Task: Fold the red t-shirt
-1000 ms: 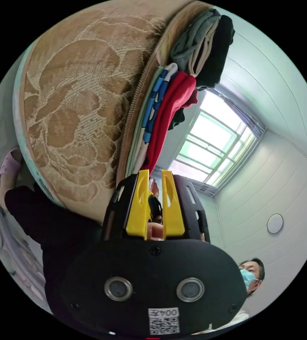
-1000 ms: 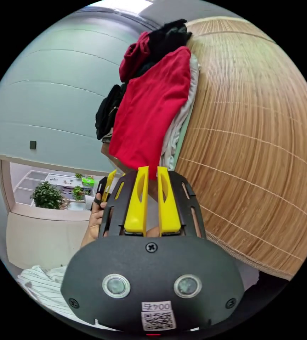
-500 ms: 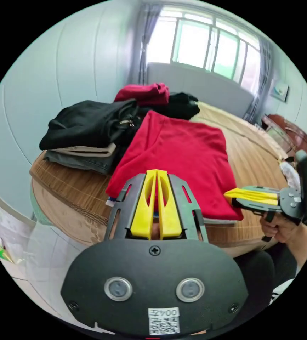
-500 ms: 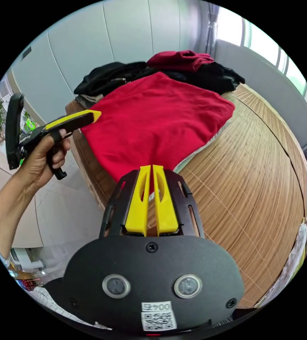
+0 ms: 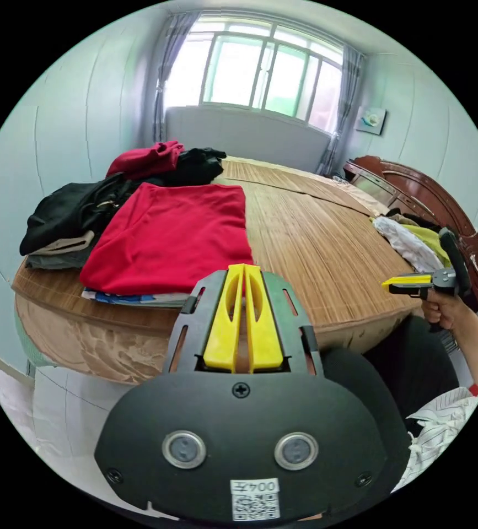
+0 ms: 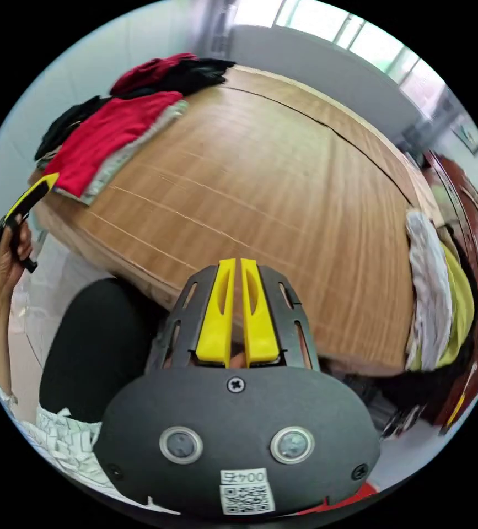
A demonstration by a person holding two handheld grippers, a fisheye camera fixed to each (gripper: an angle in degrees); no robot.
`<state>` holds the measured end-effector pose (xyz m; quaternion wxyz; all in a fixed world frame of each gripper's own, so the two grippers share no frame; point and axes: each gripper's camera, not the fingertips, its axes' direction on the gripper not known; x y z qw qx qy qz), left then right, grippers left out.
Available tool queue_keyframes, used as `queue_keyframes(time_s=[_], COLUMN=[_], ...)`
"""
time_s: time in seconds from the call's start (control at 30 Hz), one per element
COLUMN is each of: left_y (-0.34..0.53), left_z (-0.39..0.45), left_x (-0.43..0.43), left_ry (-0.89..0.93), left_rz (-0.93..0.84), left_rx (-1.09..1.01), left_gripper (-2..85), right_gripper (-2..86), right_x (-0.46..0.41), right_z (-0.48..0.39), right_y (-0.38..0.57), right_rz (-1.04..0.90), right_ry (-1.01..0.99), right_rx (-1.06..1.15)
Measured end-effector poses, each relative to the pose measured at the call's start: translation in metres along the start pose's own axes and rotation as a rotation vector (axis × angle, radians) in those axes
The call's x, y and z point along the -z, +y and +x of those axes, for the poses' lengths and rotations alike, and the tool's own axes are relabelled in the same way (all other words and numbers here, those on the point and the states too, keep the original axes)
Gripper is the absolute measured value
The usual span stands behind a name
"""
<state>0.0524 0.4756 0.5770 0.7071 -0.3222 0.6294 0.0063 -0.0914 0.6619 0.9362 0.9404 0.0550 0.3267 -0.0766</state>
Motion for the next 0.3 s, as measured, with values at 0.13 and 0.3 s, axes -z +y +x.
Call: queue_keyframes(time_s=[0.13, 0.3], left_y=[-0.001, -0.012], left_z=[0.062, 0.134], left_x=[-0.030, -0.079], left_ry=[-0.025, -0.106], left_rz=[-0.059, -0.202], left_rx=[-0.062, -0.180], left_gripper=[0.7, 0.7], right_gripper=[-0.2, -0.6], right_x=[-0.005, -0.014], right_z=[0.079, 0.111], right_y=[0.064, 0.085], right_rz=[-0.043, -0.040], right_ry=[0.040, 0.084], right_rx=[-0.214, -0.279])
